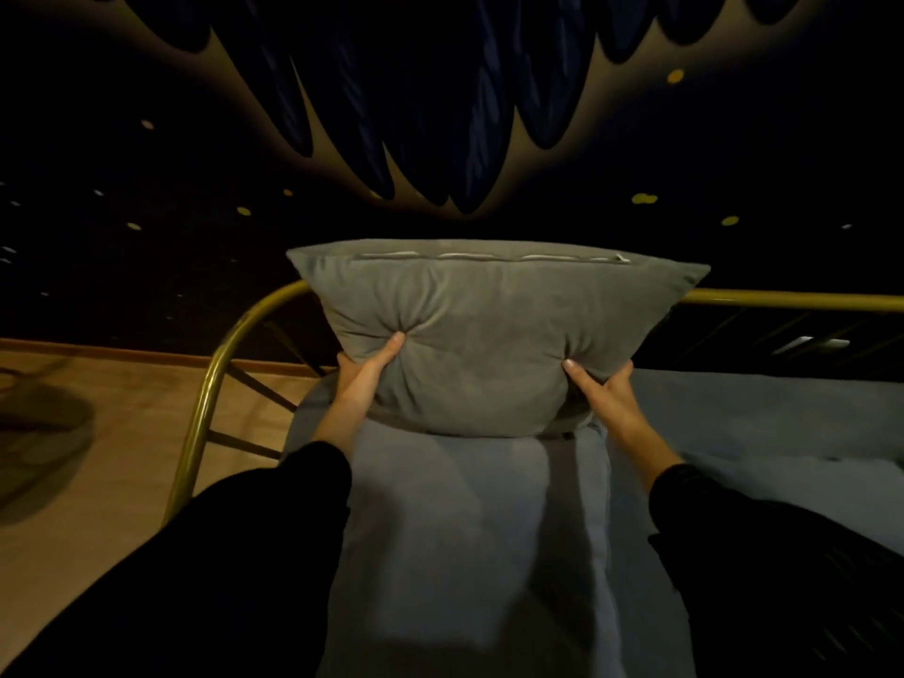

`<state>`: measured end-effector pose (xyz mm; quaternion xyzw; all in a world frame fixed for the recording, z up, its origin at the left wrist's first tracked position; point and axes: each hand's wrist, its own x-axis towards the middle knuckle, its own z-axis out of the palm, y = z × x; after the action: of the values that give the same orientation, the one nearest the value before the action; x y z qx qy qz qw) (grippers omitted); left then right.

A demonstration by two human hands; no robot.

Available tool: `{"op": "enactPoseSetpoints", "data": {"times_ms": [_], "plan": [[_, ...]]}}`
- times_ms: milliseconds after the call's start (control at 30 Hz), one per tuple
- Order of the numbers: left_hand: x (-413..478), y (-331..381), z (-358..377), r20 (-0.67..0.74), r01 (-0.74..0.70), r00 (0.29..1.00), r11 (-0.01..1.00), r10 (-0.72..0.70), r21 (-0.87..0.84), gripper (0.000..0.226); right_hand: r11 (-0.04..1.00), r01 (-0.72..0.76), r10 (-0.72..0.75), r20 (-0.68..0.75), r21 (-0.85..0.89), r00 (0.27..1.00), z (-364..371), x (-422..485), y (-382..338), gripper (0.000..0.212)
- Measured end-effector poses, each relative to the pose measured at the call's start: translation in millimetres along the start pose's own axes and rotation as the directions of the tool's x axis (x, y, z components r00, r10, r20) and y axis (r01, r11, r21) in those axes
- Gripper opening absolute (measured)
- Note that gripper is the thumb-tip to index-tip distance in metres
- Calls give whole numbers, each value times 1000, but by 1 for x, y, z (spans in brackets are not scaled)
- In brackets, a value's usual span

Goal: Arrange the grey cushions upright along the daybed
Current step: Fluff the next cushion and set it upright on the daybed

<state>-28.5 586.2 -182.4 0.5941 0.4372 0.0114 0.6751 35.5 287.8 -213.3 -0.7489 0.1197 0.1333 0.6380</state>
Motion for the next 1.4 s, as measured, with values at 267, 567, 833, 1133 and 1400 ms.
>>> {"op": "enactPoseSetpoints", "data": {"times_ms": [267,567,833,1133,1400], "plan": [[-53,-24,37,-285,-144,947,989,146,28,95,999,1,-3,-55,-34,998,5,-18,-4,80],[-145,-93,111,170,-119,985,824,28,554,71,906,-158,188,40,-392,981,-55,-99,21,50],[-228,-135,236,584,-405,798,586,-148,702,60,830,-321,252,-206,-456,945,-256,-147,49,24],[-297,-193,405,576,-417,790,504,-210,756,60,814,-495,349,-427,-303,834,-487,-150,123,36],[-330,-235,474,501,-423,842,333,-198,843,60,717,-594,505,-316,-366,804,-576,-150,191,59]]}}
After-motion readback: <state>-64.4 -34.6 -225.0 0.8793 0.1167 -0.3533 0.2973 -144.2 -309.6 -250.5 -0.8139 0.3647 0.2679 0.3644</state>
